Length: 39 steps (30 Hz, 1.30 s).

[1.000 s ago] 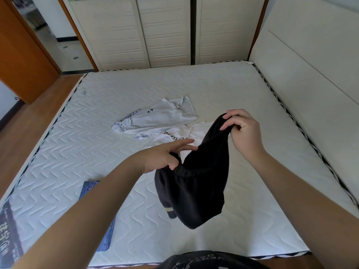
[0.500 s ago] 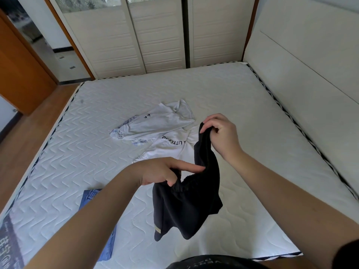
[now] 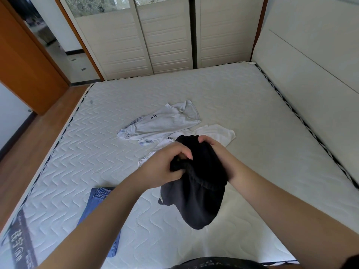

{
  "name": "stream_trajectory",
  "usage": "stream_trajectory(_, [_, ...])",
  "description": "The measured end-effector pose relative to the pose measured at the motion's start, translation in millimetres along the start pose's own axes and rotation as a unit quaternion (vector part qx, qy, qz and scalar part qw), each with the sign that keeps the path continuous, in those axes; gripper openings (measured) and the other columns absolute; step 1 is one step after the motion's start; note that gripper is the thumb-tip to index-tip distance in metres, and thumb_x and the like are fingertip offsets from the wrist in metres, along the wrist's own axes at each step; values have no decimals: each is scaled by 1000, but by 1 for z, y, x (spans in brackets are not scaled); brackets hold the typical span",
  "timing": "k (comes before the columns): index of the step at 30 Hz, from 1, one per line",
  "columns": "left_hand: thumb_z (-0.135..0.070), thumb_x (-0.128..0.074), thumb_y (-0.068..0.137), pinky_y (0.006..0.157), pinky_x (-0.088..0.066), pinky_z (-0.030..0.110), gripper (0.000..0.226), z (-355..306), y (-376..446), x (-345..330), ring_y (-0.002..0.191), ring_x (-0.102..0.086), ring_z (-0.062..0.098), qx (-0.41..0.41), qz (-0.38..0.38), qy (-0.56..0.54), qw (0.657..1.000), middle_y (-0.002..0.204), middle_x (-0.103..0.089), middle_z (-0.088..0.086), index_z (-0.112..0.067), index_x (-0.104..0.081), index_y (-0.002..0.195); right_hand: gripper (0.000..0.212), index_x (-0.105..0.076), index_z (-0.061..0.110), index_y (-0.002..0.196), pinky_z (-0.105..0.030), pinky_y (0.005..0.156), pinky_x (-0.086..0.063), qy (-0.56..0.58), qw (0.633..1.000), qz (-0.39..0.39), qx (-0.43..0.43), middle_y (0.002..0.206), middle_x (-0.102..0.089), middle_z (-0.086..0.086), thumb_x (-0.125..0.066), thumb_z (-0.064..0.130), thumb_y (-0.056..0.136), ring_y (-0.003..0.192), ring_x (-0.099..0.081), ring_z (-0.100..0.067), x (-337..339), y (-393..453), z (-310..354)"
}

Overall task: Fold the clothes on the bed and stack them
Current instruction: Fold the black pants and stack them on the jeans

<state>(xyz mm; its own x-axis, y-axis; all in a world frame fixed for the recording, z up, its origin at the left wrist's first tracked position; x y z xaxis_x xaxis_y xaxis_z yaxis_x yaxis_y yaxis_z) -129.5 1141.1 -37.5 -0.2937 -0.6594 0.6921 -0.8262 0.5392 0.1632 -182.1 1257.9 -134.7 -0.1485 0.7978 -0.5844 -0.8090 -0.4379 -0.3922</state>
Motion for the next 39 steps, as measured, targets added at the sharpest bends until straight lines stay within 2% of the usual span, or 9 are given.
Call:
stream_trajectory(4, [-13, -91, 62, 83, -41, 8, 47, 1, -6, 22, 95, -59, 1, -22, -151, 58, 987, 112, -53, 4, -10, -65, 101, 29, -54, 16, 109, -39, 93, -42, 7, 998, 27, -48, 100, -57, -12, -56, 17, 80, 97, -52, -28, -7, -5, -2])
stream_trajectory(8, [-17, -94, 54, 87, -42, 10, 35, 6, -12, 28, 104, -58, 12, -5, -222, 72, 972, 115, -52, 6, -7, -69, 78, 21, -64, 18, 102, -33, 76, -50, -48, 996, 54, -48, 88, -64, -7, -62, 22, 81, 80, -60, -22, -16, -13, 2])
stream_trajectory(11, [-24, -95, 53, 96, -38, 14, 41, 24, -12, 25, 121, -52, 9, 50, -197, 12, 979, 128, -53, 3, -23, -60, 75, 23, -62, 28, 110, -21, 63, -53, -213, 976, 12, 39, 88, -69, 2, -61, 16, 90, 74, -66, -12, -8, -13, 12])
stream_trajectory(14, [-38, -82, 58, 97, -39, 24, 37, 38, -11, 8, 120, -54, 3, 107, -127, -117, 979, 126, -61, -15, -30, -52, 77, 31, -62, 26, 121, -16, 67, -53, -241, 969, 32, 45, 107, -72, 4, -66, 25, 90, 94, -70, -9, -16, -14, 8])
stream_trajectory(19, [-32, -81, 65, 102, -41, 40, 32, 39, -11, -5, 122, -56, 18, 83, -111, -180, 974, 131, -61, -4, -36, -50, 73, 15, -78, 24, 91, -18, 57, -51, -274, 960, 61, -21, 81, -75, 4, -65, 20, 84, 71, -70, -8, -20, -15, -5])
stream_trajectory(22, [-33, -81, 65, 100, -40, 33, 34, 34, -8, -13, 122, -56, 19, 65, -85, -170, 980, 130, -60, -3, -31, -48, 74, 22, -74, 11, 96, -24, 57, -52, -312, 947, 9, -74, 73, -71, -2, -67, 22, 78, 62, -67, -15, -6, -15, -14])
stream_trajectory(27, [-40, -81, 55, 89, -39, 20, 38, 36, -6, -12, 105, -56, 10, 67, -102, -130, 984, 111, -56, -1, -29, -48, 67, 20, -75, 18, 83, -26, 54, -50, -345, 932, -6, -107, 68, -70, -1, -68, 31, 69, 57, -65, -15, 0, -20, -16])
stream_trajectory(34, [-67, -78, 56, 79, -38, 15, 53, 39, -20, 6, 88, -50, 4, 27, -206, -49, 977, 98, -46, -1, -26, -47, 69, 29, -69, 36, 96, -23, 72, -49, -391, 912, -43, 117, 90, -71, 14, -61, 55, 76, 82, -67, -2, 16, -36, 18])
stream_trajectory(39, [-69, -70, 64, 79, -36, 6, 51, 32, -34, 26, 91, -45, -9, -22, -292, 33, 956, 97, -39, -6, -26, -44, 72, 16, -65, 31, 98, -19, 82, -51, -391, 884, 12, 255, 111, -67, 10, -68, 19, 87, 103, -67, -10, 16, -56, 25])
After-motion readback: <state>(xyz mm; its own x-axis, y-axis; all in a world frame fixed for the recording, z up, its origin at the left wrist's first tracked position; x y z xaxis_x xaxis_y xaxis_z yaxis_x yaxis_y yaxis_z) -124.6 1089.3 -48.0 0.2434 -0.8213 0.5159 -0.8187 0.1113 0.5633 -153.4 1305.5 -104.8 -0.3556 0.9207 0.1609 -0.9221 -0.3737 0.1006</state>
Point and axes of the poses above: each hand's wrist, its own y-axis towards the middle knuckle, its own x-axis out of the back of the hand, z = x × y, the point moved 8 cm from there along y, towards the middle knuckle
